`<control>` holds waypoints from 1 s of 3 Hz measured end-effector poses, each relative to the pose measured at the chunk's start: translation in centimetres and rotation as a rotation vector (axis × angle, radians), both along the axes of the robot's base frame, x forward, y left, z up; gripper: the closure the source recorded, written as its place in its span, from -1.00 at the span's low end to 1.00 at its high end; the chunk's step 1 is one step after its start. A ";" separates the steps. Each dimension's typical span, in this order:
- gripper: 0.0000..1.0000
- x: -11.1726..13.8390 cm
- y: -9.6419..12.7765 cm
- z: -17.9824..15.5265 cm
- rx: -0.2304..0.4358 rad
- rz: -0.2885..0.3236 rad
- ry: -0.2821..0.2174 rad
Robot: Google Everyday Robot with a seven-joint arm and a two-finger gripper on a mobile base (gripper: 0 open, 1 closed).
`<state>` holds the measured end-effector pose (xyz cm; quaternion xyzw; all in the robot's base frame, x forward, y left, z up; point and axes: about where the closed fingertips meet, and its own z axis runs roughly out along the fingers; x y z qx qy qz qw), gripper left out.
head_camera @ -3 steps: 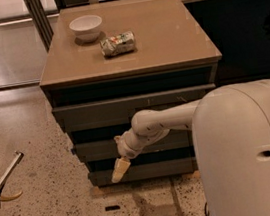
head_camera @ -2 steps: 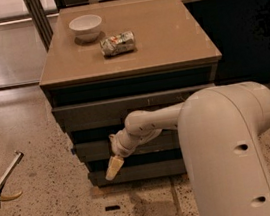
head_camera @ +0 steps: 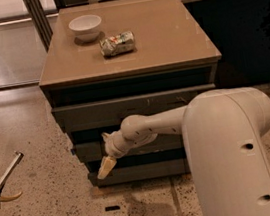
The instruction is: Open middle drawer
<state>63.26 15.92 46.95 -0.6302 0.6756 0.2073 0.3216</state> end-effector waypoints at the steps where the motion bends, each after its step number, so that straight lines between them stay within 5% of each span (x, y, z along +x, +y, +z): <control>1: -1.00 -0.2 4.2 1.5 0.053 0.009 -0.072; 3: -1.00 -0.1 3.9 1.1 0.068 -0.015 -0.065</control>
Offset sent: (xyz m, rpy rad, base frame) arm 0.0031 0.0673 0.0196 0.0660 -0.1087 0.0086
